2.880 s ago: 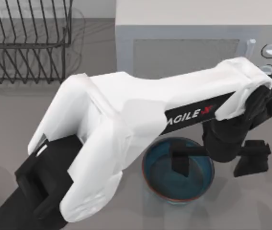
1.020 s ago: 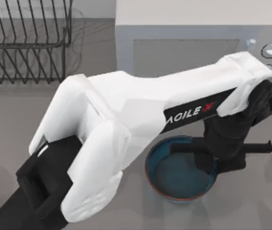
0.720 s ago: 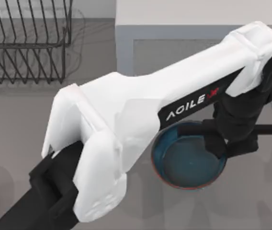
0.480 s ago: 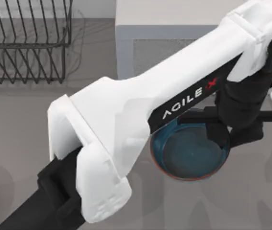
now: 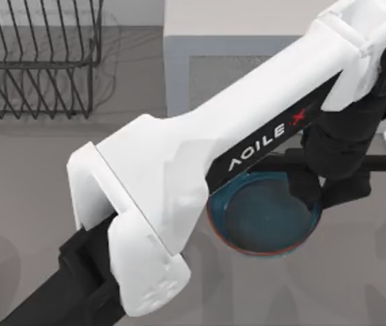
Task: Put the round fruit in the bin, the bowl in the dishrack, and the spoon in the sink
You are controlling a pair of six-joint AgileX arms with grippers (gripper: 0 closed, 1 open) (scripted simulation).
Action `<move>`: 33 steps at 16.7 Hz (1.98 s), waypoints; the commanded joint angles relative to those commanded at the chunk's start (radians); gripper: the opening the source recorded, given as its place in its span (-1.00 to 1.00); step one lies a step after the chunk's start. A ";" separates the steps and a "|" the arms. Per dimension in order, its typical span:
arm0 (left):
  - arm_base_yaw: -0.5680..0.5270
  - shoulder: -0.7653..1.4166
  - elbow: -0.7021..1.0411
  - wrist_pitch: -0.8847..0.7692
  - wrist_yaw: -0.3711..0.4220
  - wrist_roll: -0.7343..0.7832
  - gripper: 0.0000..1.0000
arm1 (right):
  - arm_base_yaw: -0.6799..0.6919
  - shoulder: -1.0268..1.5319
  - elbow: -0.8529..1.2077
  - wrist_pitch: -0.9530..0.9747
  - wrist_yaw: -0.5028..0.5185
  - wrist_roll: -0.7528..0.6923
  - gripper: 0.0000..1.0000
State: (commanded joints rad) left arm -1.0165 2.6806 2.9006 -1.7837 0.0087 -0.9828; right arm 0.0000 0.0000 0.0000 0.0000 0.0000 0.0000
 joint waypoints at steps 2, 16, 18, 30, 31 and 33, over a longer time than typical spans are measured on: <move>0.006 -0.009 -0.010 0.004 0.000 0.002 -1.00 | 0.000 0.000 0.000 0.000 0.000 0.000 1.00; 0.637 -0.910 -0.969 0.701 0.006 0.400 -1.00 | 0.000 0.000 0.000 0.000 0.000 0.000 1.00; 0.752 -1.073 -1.133 0.858 0.026 0.498 -1.00 | 0.000 0.000 0.000 0.000 0.000 0.000 1.00; 1.187 -1.767 -1.767 1.538 0.191 0.980 -1.00 | 0.000 0.000 0.000 0.000 0.000 0.000 1.00; 1.195 -1.783 -1.781 1.552 0.196 0.991 -1.00 | 0.000 0.000 0.000 0.000 0.000 0.000 1.00; 1.198 -1.790 -1.787 1.558 0.198 0.995 -1.00 | 0.000 0.000 0.000 0.000 0.000 0.000 1.00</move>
State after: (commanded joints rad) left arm 0.1811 0.8904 1.1136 -0.2256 0.2070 0.0126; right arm 0.0000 0.0000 0.0000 0.0000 0.0000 0.0000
